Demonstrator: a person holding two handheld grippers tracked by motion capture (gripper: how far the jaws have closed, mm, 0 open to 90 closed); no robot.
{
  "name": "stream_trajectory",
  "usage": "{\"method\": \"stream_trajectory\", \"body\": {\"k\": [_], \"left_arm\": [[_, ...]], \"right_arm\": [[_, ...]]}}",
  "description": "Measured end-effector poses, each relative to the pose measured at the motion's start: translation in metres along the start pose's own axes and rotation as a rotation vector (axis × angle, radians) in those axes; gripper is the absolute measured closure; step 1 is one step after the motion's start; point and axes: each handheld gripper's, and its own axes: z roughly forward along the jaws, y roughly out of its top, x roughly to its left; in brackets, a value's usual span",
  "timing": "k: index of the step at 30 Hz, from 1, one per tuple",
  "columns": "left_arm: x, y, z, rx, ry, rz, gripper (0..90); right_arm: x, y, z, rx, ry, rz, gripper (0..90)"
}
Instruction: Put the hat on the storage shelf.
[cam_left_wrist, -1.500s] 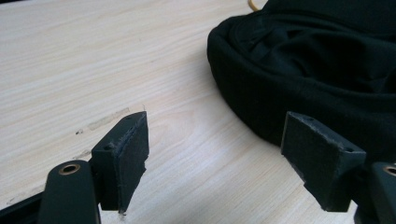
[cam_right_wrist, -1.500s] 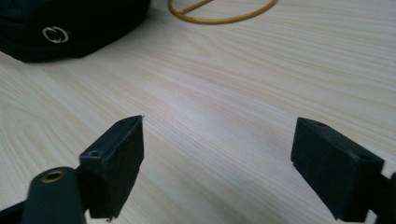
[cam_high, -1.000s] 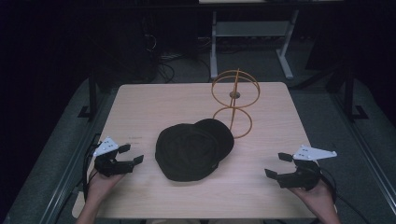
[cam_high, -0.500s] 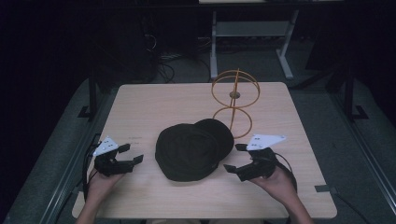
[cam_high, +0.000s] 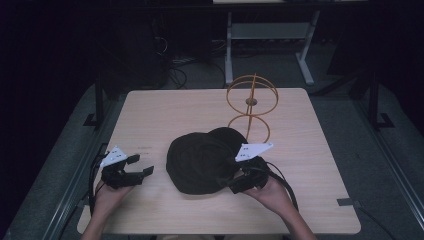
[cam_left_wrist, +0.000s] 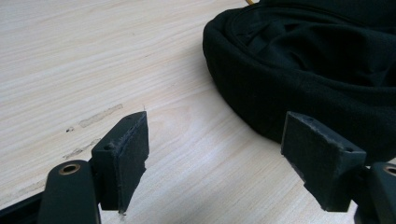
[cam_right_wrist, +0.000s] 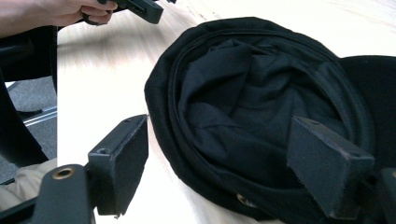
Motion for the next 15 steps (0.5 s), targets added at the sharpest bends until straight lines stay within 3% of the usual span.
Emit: {"method": "stream_trajectory", "body": {"k": [15], "left_arm": [[0.000, 0.000, 0.002, 0.003, -0.007, -0.004, 23.1]], "right_arm": [[0.015, 0.010, 0.030, 0.010, 0.062, -0.038, 29.2]]}}
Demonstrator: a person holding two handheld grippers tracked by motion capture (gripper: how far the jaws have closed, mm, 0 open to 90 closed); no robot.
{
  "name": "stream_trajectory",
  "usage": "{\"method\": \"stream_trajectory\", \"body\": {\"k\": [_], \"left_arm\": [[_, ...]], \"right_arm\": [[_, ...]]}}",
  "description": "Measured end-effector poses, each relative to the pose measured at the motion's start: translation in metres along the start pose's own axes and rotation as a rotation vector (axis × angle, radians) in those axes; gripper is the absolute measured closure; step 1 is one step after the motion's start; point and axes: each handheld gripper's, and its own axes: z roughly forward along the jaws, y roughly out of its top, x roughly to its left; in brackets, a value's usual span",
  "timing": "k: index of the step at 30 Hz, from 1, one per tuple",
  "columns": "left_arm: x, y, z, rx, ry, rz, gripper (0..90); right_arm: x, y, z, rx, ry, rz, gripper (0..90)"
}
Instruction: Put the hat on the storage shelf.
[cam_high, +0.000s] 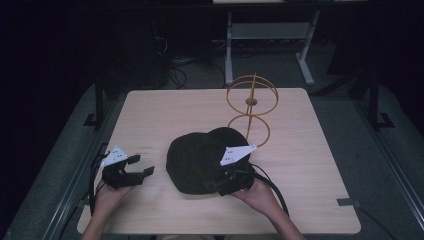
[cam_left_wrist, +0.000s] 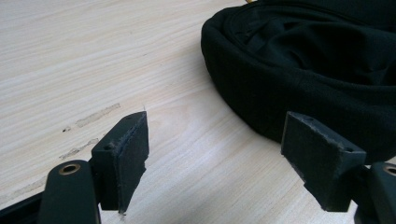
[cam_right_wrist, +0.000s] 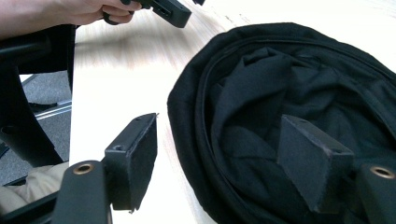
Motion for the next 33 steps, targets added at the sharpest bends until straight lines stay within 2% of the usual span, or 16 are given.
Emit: {"method": "stream_trajectory", "body": {"k": [5, 7, 12, 17, 20, 26, 30, 33], "left_arm": [[0.000, 0.000, 0.000, 0.004, -0.003, 0.001, 23.1], [0.000, 0.000, 0.000, 0.003, -0.004, -0.002, 23.1], [-0.001, 0.000, 0.001, 0.001, -0.007, -0.005, 23.1], [-0.001, 0.000, 0.001, 0.005, -0.010, 0.003, 23.1], [-0.001, 0.000, 0.000, 0.002, -0.012, 0.000, 23.1], [-0.001, 0.000, 0.001, 0.004, -0.013, 0.001, 23.1], [-0.001, 0.000, 0.001, 0.006, -0.014, 0.004, 23.1], [-0.001, 0.000, 0.001, 0.007, -0.014, 0.004, 23.1]], "right_arm": [[0.003, 0.002, 0.004, -0.006, 0.016, -0.012, 33.8], [0.007, 0.004, 0.006, -0.010, 0.029, -0.027, 39.6], [0.009, 0.007, 0.010, -0.005, 0.043, -0.050, 45.9], [0.007, 0.007, 0.024, 0.040, 0.063, -0.060, 47.8], [0.003, 0.004, 0.034, 0.079, 0.066, -0.046, 49.2], [0.002, 0.000, 0.042, 0.116, 0.068, -0.029, 51.9], [0.004, -0.003, 0.049, 0.143, 0.055, -0.037, 54.8], [0.006, -0.006, 0.053, 0.167, 0.026, -0.063, 58.0]]}}
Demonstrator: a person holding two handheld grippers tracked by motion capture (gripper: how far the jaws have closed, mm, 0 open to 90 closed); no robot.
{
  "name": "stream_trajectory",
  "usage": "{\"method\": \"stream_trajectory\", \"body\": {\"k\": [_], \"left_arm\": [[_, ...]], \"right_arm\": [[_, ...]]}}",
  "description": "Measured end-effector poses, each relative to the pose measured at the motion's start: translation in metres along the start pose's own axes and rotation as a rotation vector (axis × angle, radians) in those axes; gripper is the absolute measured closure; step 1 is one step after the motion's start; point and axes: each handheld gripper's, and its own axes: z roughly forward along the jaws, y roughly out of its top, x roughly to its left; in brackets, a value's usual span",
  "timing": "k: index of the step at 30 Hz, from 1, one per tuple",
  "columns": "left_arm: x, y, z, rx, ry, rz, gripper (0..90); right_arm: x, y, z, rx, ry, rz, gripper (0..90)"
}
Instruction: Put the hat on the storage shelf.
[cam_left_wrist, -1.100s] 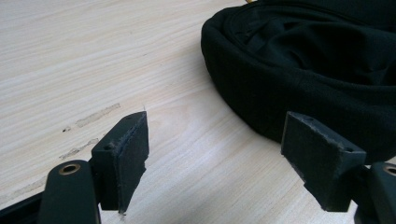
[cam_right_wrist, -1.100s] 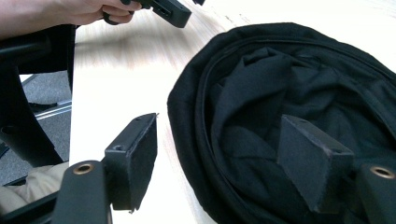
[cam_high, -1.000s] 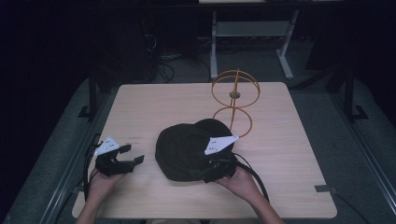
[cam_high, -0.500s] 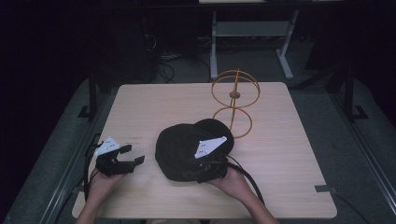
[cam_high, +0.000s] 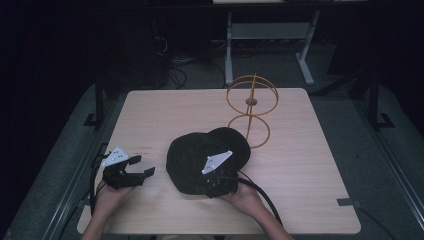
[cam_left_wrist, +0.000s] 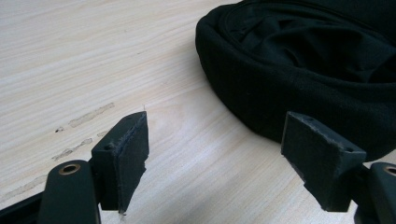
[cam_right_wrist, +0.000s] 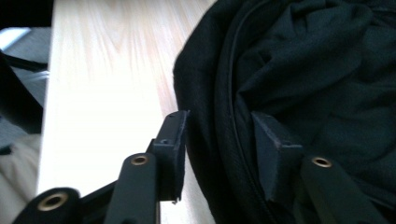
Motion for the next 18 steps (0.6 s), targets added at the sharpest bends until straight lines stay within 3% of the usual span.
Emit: {"method": "stream_trajectory", "body": {"k": [11, 18], "left_arm": [[-0.0014, -0.0001, 0.0019, 0.006, -0.009, 0.001, 23.1], [-0.0026, -0.0006, 0.0036, 0.015, -0.021, 0.001, 23.1]], "right_arm": [[0.0000, -0.0034, 0.0045, 0.025, -0.026, -0.007, 70.7], [0.0009, -0.0022, 0.0013, 0.029, -0.014, -0.047, 79.3]]}}
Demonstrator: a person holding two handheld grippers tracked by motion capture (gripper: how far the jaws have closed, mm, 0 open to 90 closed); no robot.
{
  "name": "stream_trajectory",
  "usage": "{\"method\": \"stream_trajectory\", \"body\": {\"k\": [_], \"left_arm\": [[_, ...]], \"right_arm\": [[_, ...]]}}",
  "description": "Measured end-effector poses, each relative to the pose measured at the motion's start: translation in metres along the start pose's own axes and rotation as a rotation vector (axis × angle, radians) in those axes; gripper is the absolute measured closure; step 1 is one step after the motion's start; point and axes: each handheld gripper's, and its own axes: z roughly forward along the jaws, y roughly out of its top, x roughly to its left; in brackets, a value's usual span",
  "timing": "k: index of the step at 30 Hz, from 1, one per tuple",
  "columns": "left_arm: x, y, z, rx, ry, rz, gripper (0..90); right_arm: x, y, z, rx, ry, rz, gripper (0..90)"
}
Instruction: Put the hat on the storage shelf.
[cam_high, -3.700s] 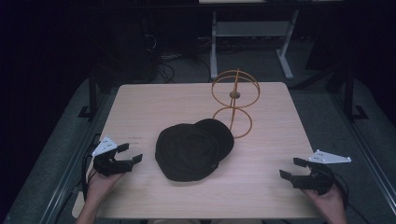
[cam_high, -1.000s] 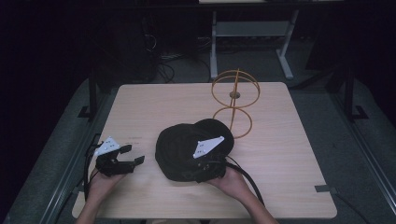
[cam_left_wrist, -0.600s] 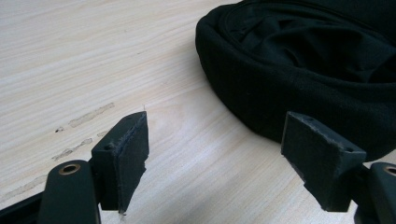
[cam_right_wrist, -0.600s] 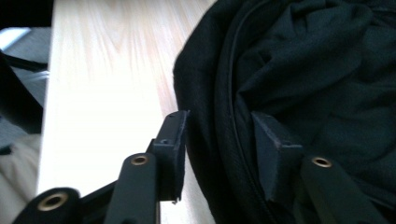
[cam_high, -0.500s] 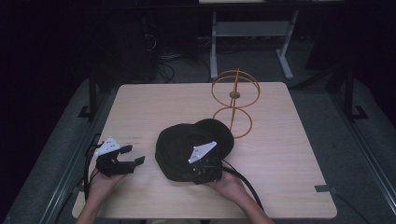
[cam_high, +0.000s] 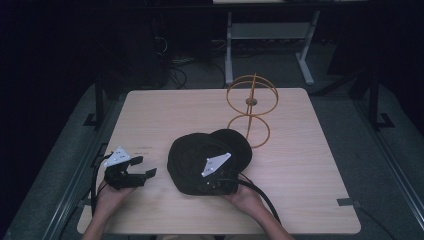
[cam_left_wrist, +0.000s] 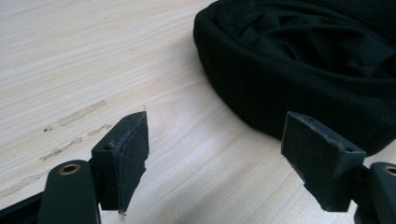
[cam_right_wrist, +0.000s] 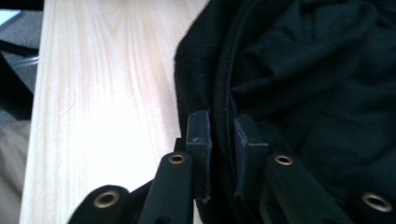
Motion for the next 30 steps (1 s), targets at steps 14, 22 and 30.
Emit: {"method": "stream_trajectory", "body": {"k": [14, 22, 30], "left_arm": [[-0.012, 0.006, 0.001, -0.028, -0.046, 0.015, 23.1], [-0.018, 0.009, 0.002, -0.041, -0.071, 0.031, 22.9], [-0.022, 0.011, 0.003, -0.052, -0.085, 0.033, 22.8]], "right_arm": [[0.007, 0.009, -0.030, -0.041, -0.009, -0.022, 80.0], [0.005, 0.017, -0.053, -0.116, -0.008, -0.018, 79.9], [0.005, 0.024, -0.068, -0.149, -0.009, -0.019, 79.5]]}}
